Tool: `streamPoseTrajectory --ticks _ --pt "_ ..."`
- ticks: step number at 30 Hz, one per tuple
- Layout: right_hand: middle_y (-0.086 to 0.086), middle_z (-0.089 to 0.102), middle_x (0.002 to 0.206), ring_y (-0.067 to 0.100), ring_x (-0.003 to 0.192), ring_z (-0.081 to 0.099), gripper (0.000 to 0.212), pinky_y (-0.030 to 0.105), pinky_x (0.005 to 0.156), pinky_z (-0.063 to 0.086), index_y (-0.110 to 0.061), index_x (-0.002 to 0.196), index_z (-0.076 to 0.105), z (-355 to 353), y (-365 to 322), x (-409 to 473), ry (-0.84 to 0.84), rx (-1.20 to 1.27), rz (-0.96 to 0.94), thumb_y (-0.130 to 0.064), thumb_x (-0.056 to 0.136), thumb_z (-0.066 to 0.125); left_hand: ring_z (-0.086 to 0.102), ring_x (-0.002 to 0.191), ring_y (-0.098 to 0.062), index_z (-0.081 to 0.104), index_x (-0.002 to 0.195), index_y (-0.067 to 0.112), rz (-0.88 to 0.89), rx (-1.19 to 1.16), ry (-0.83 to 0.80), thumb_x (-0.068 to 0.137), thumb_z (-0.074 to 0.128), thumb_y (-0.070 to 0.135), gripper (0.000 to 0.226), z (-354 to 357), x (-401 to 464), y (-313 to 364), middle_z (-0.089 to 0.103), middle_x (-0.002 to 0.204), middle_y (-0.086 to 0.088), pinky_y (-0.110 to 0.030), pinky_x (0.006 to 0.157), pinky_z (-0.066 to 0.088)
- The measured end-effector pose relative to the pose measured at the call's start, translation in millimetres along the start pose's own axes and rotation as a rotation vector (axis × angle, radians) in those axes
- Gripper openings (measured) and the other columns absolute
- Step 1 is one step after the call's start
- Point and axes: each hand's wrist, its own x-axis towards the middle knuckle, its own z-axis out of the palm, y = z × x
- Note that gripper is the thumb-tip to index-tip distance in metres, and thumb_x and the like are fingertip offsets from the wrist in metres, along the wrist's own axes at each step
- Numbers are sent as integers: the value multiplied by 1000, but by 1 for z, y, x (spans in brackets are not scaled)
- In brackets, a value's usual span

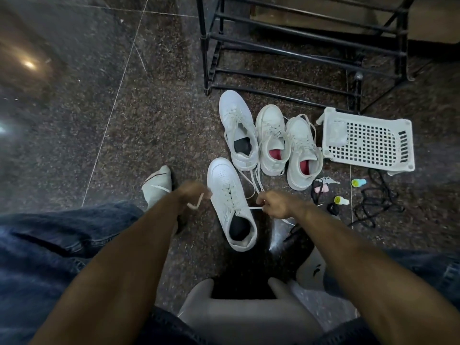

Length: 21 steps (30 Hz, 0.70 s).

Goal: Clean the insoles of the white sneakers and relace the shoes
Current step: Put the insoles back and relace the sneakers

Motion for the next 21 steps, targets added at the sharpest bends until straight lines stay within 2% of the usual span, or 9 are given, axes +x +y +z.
streamPoseTrajectory --ticks 2,4,6,8,11,14,17,19,21 --pt "0 67 102 17 89 61 19 28 83 50 -17 107 68 -5 0 -2 -63 79 -11 -15 92 56 59 79 -18 63 91 -1 -12 -602 20 96 50 7 17 9 -5 5 62 88 -12 -25 72 46" --pt "-2 63 79 11 71 55 14 24 69 46 -14 85 69 -11 -4 -7 -98 305 -2 -16 92 57 63 83 -20 57 84 5 -12 -1010 28 101 44 11 23 25 -4 10 62 85 -9 -25 72 50" --pt "1 59 73 12 69 52 24 24 74 42 -12 71 60 -15 -10 -13 -26 649 -20 -23 92 58 67 87 -21 57 84 8 -15 -1261 23 103 42 19 27 43 -5 16 66 90 -8 -28 72 52" --pt "0 63 77 10 79 58 31 25 88 39 -11 70 58 -15 -15 -14 109 881 -42 -26 97 55 71 79 -20 60 89 9 -34 -1413 57 103 43 21 24 60 -3 16 68 95 -8 -29 74 53" --pt "-13 69 78 0 79 60 31 29 90 39 -1 87 66 -7 -29 -10 187 1171 -63 -26 99 52 63 56 -16 63 102 12 -55 -1407 131 98 49 8 15 80 0 10 67 85 -7 -28 60 53" --pt "5 73 81 20 86 67 40 42 93 46 -10 65 63 3 -46 -2 170 1588 -114 -20 100 47 50 52 -14 65 104 14 -45 -1207 129 95 49 -2 24 93 2 2 64 86 -11 -24 47 44" --pt "5 51 52 18 50 55 36 43 73 50 -12 67 52 9 -57 10 240 1808 -69 -17 102 43 43 41 -8 63 96 23 -9 -1019 184 100 45 4 27 94 7 -8 66 88 -6 -18 39 33" --pt "-1 40 51 13 45 39 28 36 60 43 -15 74 50 8 -52 16 353 1849 75 -17 102 44 40 39 -7 58 117 29 41 -908 214 101 42 4 34 89 11 -13 66 94 -5 -18 36 31" --pt "-2 38 54 12 46 35 26 30 56 42 -17 76 47 7 -41 16 371 1868 212 -19 101 44 41 38 -6 48 133 30 120 -779 215 100 42 -1 46 86 18 -16 65 94 -5 -18 36 32"
